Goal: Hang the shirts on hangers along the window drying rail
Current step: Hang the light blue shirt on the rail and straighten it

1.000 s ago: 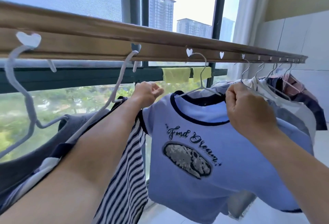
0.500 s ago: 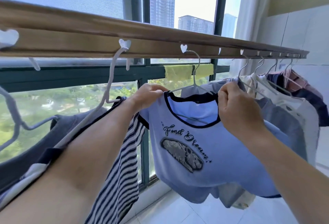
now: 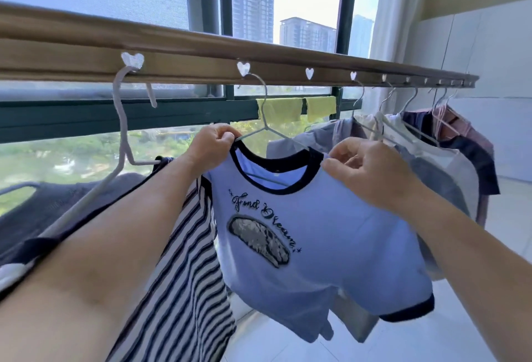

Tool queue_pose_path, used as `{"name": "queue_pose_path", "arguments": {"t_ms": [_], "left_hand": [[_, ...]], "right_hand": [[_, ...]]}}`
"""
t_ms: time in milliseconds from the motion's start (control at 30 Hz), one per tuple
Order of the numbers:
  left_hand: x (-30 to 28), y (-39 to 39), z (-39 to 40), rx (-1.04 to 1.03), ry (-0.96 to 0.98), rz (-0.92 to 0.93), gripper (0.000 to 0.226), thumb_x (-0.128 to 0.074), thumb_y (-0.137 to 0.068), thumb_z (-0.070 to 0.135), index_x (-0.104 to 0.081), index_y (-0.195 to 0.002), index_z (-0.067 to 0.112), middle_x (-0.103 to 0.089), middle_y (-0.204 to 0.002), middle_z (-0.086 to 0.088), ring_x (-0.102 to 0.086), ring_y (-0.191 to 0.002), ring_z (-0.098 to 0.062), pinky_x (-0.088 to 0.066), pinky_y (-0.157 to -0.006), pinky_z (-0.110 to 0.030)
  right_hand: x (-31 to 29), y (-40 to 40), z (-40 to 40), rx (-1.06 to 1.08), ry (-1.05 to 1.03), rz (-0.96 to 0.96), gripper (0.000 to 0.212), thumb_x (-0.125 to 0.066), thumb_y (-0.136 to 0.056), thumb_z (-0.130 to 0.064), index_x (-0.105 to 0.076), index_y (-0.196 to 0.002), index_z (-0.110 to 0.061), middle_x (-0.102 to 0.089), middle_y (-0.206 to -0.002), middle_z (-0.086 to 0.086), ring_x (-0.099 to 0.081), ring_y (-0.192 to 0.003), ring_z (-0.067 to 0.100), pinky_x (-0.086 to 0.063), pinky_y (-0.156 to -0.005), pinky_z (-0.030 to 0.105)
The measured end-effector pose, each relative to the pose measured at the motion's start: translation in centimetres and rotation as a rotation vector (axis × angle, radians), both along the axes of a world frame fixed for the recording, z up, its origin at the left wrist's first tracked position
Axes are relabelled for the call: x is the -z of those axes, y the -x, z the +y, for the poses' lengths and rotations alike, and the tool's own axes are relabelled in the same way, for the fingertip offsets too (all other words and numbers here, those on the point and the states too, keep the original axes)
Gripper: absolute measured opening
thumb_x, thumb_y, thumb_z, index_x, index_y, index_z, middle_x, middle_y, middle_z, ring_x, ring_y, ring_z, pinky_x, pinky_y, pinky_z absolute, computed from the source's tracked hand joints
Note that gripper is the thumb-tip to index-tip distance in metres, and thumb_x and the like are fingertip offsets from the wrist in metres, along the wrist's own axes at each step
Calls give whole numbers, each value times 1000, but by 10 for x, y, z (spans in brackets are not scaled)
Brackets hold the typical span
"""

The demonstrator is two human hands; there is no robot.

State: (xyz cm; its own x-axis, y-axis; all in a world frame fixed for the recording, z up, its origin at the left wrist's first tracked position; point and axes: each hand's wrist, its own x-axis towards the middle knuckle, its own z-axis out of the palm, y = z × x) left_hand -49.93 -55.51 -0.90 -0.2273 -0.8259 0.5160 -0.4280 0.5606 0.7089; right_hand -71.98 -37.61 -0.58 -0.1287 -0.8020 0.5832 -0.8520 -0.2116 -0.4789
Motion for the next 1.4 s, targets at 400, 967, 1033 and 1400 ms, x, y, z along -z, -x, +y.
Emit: {"name": "queue_pose_path", "arguments": {"t_ms": [400, 967, 1033, 1400], "left_hand": [[-5, -12, 12, -12, 27, 123, 33, -31, -93, 1, -63, -93, 9, -64, -75, 0, -33, -31, -2, -28, -35, -12], [0, -41, 8, -152, 6, 72, 38, -29, -89, -2, -51, -67, 19, -60, -73, -3, -38, -47, -10, -31, -35, -12], [-1, -43, 7, -171, 7, 53, 37, -29, -89, -1, -51, -66, 19, -60, -77, -6, -38, -48, -11, -31, -35, -11], [-6, -34, 23, -365, -32, 5, 17, -41, -94, 16, -50, -106, 11, -45, -112, -10, -49, -98, -24, -48, -81, -33]], "right_hand": [[36, -28, -11, -71, 89, -292, 18, -72, -78, -25, -65, -62, -20, -56, -45, -20, -49, -43, -1, -34, -46, 8], [11, -56, -5, -201, -158, -268, 31, -64, -79, -42, -55, -101, -24, -57, -78, -6, -53, -66, 9, -44, -63, 25], [11, -57, -4, -212, -246, -222, 35, -68, -73, -46, -56, -99, -24, -58, -78, -4, -54, -67, 11, -46, -65, 28], [20, -75, 3, -489, -389, -239, 28, -74, -74, -33, -62, -76, -8, -58, -54, -3, -52, -50, 11, -48, -54, 31]]}}
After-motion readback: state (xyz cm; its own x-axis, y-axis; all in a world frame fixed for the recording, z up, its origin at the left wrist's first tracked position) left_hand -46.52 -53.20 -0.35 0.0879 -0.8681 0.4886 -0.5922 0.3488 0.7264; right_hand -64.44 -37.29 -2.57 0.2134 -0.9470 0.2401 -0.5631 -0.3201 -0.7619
